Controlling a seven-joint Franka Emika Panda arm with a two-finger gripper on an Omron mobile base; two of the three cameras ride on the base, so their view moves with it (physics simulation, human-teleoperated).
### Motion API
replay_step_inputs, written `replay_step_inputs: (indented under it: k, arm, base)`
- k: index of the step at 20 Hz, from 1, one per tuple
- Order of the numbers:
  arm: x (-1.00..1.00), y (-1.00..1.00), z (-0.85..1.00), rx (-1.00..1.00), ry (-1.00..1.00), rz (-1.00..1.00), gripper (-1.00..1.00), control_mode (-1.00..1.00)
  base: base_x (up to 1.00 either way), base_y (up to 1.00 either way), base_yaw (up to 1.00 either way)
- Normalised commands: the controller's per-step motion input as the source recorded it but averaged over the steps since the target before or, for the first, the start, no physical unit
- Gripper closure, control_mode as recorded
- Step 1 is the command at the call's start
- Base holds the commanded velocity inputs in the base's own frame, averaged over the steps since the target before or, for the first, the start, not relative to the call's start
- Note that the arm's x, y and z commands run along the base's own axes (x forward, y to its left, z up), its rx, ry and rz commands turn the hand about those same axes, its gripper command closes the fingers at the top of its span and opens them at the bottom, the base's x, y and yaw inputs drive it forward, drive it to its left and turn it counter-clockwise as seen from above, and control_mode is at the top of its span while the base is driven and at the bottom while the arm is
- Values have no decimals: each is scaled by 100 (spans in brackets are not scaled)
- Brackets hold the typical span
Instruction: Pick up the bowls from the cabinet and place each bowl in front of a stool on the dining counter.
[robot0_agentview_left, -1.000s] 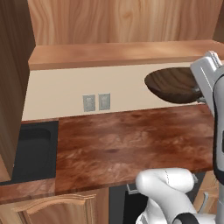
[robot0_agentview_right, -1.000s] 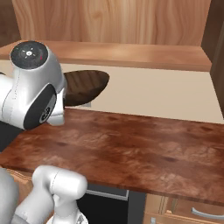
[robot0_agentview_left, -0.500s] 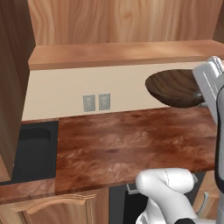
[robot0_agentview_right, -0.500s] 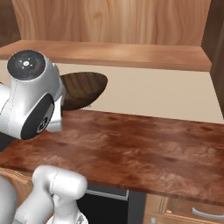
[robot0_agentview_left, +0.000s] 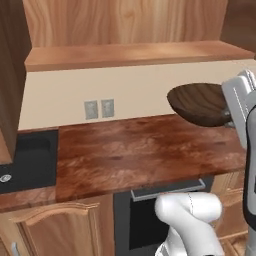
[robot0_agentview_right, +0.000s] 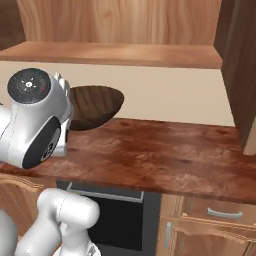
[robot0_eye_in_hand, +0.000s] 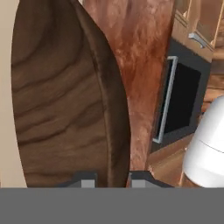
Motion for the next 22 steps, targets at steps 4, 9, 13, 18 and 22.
replay_step_inputs:
  k: [4,9,13,18,22]
  arm:
    - [0,0,0,0,0,0,100,100]
    - [0,0,0,0,0,0,100,100]
    - [0,0,0,0,0,0,100,100]
    - [0,0,0,0,0,0,100,100]
    - [0,0,0,0,0,0,100,100]
  base:
    - [-100,-54,-36]
    - [-96,-4,-68]
    - [-37,5,-95]
    - [-1,0,-100]
    - [4,14,-96]
